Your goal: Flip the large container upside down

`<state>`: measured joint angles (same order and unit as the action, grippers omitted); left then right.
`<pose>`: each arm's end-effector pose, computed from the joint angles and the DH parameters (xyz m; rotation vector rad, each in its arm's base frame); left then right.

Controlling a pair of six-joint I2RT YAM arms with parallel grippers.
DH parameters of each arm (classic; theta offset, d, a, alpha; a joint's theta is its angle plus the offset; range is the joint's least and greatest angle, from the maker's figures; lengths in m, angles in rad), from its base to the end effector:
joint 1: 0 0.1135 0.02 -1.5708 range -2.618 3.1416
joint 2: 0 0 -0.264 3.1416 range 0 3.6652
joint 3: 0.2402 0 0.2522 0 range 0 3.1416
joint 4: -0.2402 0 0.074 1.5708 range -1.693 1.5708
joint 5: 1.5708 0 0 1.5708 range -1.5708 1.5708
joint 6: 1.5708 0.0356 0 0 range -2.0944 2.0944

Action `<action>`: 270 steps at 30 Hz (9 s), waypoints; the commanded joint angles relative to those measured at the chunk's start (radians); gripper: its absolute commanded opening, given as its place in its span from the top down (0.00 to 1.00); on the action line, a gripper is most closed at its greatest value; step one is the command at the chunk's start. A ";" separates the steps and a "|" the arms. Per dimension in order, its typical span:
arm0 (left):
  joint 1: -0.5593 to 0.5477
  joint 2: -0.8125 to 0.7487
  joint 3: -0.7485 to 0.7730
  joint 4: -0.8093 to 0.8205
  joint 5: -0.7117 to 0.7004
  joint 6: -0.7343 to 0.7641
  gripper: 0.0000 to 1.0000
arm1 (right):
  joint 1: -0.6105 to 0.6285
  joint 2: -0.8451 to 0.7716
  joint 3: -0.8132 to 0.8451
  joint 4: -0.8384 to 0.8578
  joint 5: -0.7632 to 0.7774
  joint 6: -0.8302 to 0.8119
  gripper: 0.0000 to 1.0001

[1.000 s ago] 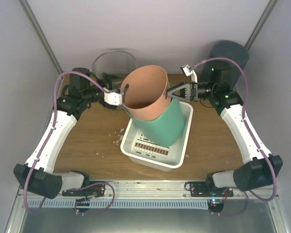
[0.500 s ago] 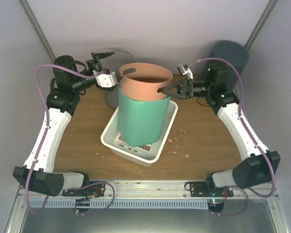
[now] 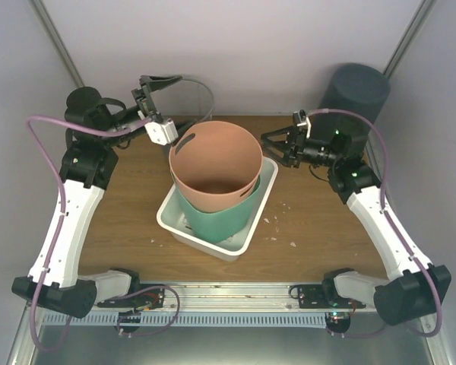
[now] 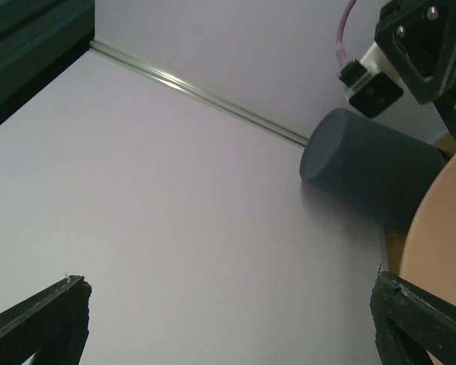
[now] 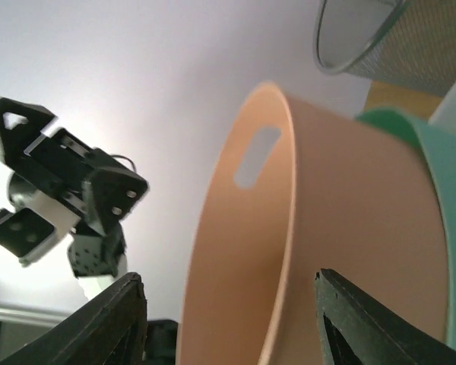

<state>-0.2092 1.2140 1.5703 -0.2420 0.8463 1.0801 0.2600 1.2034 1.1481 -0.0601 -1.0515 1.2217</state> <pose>0.2228 -0.0745 0.5137 1.3413 0.6620 0.0864 0.2473 0.0978 0.3957 0.0079 2.0639 1.8873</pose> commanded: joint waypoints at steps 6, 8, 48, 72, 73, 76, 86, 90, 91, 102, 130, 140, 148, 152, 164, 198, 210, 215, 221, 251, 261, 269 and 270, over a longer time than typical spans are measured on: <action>-0.037 0.039 0.039 -0.008 -0.022 -0.019 0.01 | 0.035 -0.104 0.030 0.026 0.121 0.185 0.39; -0.061 0.022 0.016 -0.017 -0.029 -0.002 0.01 | 0.036 -0.156 0.039 -0.106 0.145 0.143 0.39; -0.264 -0.114 0.034 -0.217 -0.622 0.001 0.01 | 0.433 -0.230 -0.183 0.070 0.457 0.412 0.34; -0.269 -0.332 -0.111 -0.524 -0.140 0.118 0.01 | 0.517 -0.217 -0.133 0.263 0.693 0.295 0.72; -0.273 -0.337 -0.124 -0.527 -0.133 0.111 0.01 | 0.517 -0.209 -0.126 0.276 0.694 0.285 0.72; -0.281 -0.319 -0.141 -0.563 -0.149 0.105 0.01 | 0.518 -0.177 -0.086 0.292 0.684 0.254 0.72; -0.372 -0.287 -0.173 -0.704 -0.020 0.140 0.01 | 0.518 -0.148 -0.090 0.360 0.741 0.207 0.81; -0.443 -0.255 -0.159 -0.775 -0.030 0.116 0.02 | 0.515 -0.178 -0.112 0.361 0.782 0.176 0.82; -0.456 -0.254 -0.154 -0.776 -0.038 0.109 0.02 | 0.514 -0.188 -0.119 0.360 0.794 0.167 0.82; -0.700 -0.198 -0.161 -0.810 -0.270 0.030 0.04 | 0.485 -0.268 -0.277 0.545 0.914 0.188 0.85; -0.767 -0.207 -0.397 -0.342 -0.727 -0.191 0.05 | 0.468 -0.271 -0.319 0.683 0.925 0.218 0.90; -0.769 -0.150 -0.400 -0.383 -0.715 -0.215 0.04 | 0.469 -0.266 -0.269 0.707 0.921 0.202 0.91; -0.774 -0.088 -0.389 -0.378 -0.709 -0.225 0.05 | 0.469 -0.244 -0.252 0.828 0.919 0.222 0.94; -0.774 -0.069 -0.391 -0.367 -0.710 -0.225 0.05 | 0.468 -0.238 -0.216 0.833 0.921 0.201 0.94; -0.775 -0.060 -0.398 -0.337 -0.720 -0.239 0.05 | 0.468 -0.184 -0.077 0.824 0.905 0.137 0.98; -0.778 0.021 -0.073 -0.353 -0.868 -0.241 0.04 | 0.465 -0.144 0.646 -0.141 1.349 -0.879 0.99; -0.778 0.101 0.040 -0.343 -0.901 -0.170 0.04 | 0.466 -0.134 0.564 -0.282 1.765 -1.104 0.99; -0.779 0.104 0.021 -0.343 -0.909 -0.153 0.05 | 0.465 -0.076 0.556 -0.424 1.928 -1.121 0.99; -0.777 0.111 0.039 -0.324 -0.942 -0.126 0.05 | 0.453 -0.014 0.502 -0.556 2.068 -1.087 0.99; -0.717 0.110 0.105 -0.366 -0.876 -0.113 0.06 | -0.025 0.196 0.047 -0.900 1.737 -0.754 0.99; -0.680 0.109 0.109 -0.369 -0.868 -0.090 0.07 | -0.037 0.413 0.067 -0.934 1.704 -0.794 0.99; -0.606 0.124 0.131 -0.372 -0.794 -0.088 0.07 | -0.048 0.537 0.128 -1.000 1.711 -0.790 0.99; -0.599 0.126 0.132 -0.372 -0.786 -0.088 0.07 | -0.053 0.548 0.140 -1.005 1.709 -0.791 0.99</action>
<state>-0.8349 1.3327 1.6672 -0.6373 0.0051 0.9852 0.2298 1.7161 1.2312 -1.0126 0.6075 0.4461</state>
